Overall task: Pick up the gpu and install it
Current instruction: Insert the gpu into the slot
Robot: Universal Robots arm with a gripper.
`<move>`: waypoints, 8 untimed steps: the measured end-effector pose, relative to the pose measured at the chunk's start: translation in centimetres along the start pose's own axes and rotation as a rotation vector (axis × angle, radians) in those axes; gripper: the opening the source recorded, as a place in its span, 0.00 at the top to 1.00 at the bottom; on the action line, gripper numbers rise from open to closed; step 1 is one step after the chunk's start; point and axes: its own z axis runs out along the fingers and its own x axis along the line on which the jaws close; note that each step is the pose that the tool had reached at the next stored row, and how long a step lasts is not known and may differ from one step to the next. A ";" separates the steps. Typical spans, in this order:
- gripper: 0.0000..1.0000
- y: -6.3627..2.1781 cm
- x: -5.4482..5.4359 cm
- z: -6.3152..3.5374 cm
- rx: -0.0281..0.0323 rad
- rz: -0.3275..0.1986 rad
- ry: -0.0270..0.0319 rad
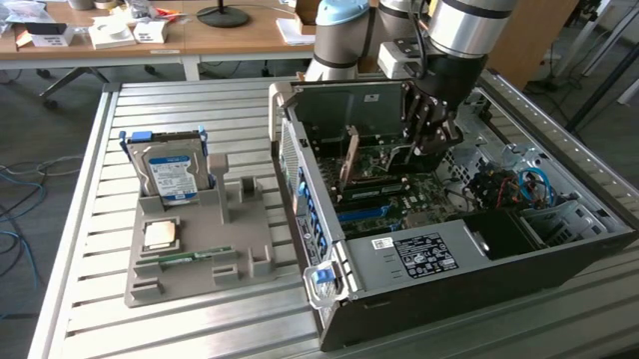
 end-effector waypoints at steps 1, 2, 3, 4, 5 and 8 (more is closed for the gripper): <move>0.74 0.01 0.0 0.12 0.0000 0.000 0.0000; 0.74 0.01 0.0 0.23 0.0001 0.000 0.0000; 0.74 0.02 0.0 0.33 0.0000 0.000 0.0000; 0.74 0.03 0.0 0.44 0.0000 0.000 0.0000; 0.74 0.04 0.0 0.55 0.0000 0.000 0.0000; 0.74 0.07 0.0 0.83 0.0000 0.000 0.0000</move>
